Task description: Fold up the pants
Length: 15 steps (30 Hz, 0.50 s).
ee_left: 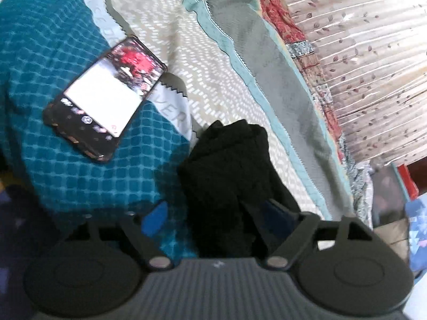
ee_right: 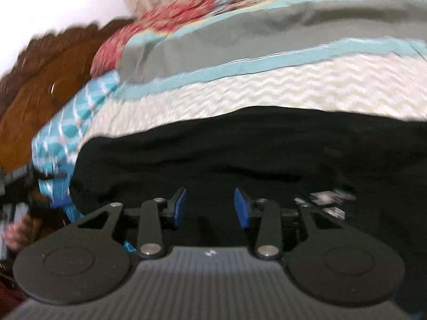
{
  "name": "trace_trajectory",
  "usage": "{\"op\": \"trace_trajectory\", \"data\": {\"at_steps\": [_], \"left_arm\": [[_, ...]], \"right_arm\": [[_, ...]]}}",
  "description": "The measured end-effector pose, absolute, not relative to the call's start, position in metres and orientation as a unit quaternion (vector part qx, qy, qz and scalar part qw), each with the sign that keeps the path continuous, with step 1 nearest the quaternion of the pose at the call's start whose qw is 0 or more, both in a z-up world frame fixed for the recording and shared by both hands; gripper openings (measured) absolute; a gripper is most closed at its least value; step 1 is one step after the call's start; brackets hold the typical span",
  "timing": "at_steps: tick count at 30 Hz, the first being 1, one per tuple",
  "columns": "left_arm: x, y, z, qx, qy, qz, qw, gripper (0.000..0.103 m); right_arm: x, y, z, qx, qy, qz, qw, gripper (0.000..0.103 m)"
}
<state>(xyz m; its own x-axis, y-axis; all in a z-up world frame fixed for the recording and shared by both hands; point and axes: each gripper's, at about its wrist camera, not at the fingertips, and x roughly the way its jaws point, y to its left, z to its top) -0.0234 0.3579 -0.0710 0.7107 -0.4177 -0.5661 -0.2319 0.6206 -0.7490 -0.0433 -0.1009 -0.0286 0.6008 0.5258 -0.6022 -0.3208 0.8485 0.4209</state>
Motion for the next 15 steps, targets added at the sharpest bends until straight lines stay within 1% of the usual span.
{"op": "trace_trajectory", "data": {"at_steps": [2,4,7,9,10,11,13,15], "left_arm": [[-0.009,0.350,-0.075,-0.427,0.379,-0.071,0.818,0.093],[0.004,0.347,-0.083,-0.423,0.384,-0.077,0.817,0.095],[0.021,0.338,-0.093,-0.428,0.390,-0.080,0.811,0.099],[0.024,0.336,-0.095,-0.420,0.382,-0.082,0.819,0.098],[0.025,0.333,-0.094,-0.411,0.377,-0.079,0.826,0.079],[0.027,0.331,-0.093,-0.400,0.376,-0.072,0.833,0.047],[0.026,0.332,-0.094,-0.419,0.370,-0.084,0.825,0.032],[0.021,0.328,-0.083,-0.417,0.355,-0.087,0.832,0.030]], "right_arm": [[-0.025,-0.081,-0.031,0.107,0.395,0.229,0.883,0.043],[-0.012,-0.072,-0.035,0.113,0.417,0.221,0.874,0.043],[-0.009,-0.077,-0.038,0.144,0.427,0.225,0.864,0.043],[-0.015,-0.082,-0.036,0.150,0.429,0.230,0.860,0.043],[-0.010,-0.077,-0.035,0.153,0.432,0.233,0.858,0.043],[-0.006,-0.073,-0.035,0.155,0.436,0.236,0.855,0.043],[-0.004,-0.066,-0.032,0.160,0.442,0.242,0.849,0.043],[-0.007,-0.064,-0.031,0.161,0.450,0.251,0.842,0.043]]}}
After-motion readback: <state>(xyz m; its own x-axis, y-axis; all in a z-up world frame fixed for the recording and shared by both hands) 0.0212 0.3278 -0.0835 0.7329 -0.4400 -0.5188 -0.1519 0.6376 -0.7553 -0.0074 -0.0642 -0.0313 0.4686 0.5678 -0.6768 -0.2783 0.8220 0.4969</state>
